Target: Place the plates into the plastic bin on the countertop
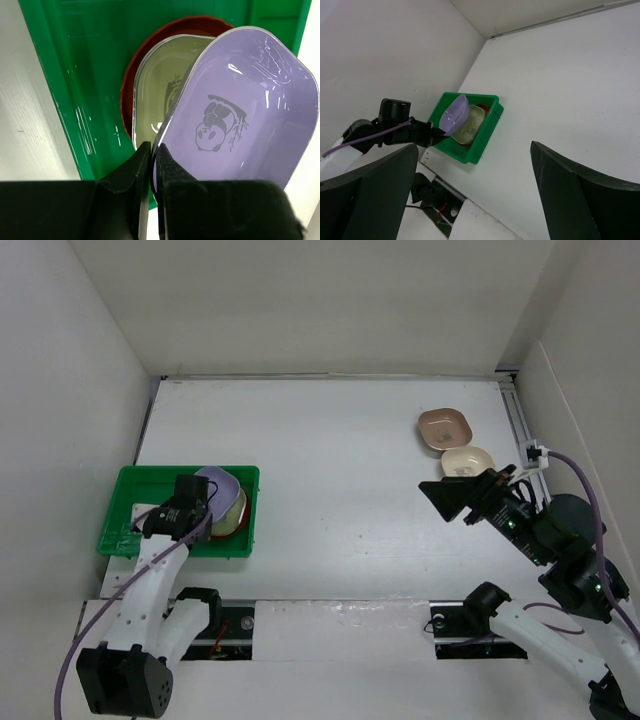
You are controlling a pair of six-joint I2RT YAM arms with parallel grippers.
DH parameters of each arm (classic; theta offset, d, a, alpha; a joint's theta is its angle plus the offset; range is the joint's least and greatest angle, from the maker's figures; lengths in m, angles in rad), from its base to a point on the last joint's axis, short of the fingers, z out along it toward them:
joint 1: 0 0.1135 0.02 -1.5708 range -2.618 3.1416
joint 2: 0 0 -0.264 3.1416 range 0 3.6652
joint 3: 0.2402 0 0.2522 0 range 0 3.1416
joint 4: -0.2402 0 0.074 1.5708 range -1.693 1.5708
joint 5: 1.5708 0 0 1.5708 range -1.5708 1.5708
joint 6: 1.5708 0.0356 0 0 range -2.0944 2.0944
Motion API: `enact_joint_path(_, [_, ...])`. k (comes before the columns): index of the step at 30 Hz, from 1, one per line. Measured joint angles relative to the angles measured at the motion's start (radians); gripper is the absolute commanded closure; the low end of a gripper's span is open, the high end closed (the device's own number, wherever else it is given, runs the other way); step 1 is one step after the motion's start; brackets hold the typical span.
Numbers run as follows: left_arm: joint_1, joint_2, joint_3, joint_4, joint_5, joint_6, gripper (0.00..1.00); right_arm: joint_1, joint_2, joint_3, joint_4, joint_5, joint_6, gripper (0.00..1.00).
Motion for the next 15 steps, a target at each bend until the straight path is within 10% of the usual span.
enact_joint_path(1, [0.0, 0.007, 0.001, -0.003, -0.003, -0.011, 0.69, 0.0, 0.0, -0.002, 0.0, 0.0, 0.0, 0.0])
enact_joint_path(4, [0.0, 0.011, 0.013, -0.015, -0.011, -0.032, 0.46, 0.0, 0.0, -0.005, 0.0, 0.0, 0.0, 0.0])
enact_joint_path(6, [0.0, 0.003, 0.024, -0.019, -0.022, -0.037, 0.01, 0.0, 0.0, -0.005, 0.0, 0.001, 0.0, 0.0])
enact_joint_path(15, [0.0, -0.121, 0.08, 0.043, -0.019, 0.082, 0.0, 0.0, 0.074, -0.012, 0.015, 0.075, 0.005, 0.0])
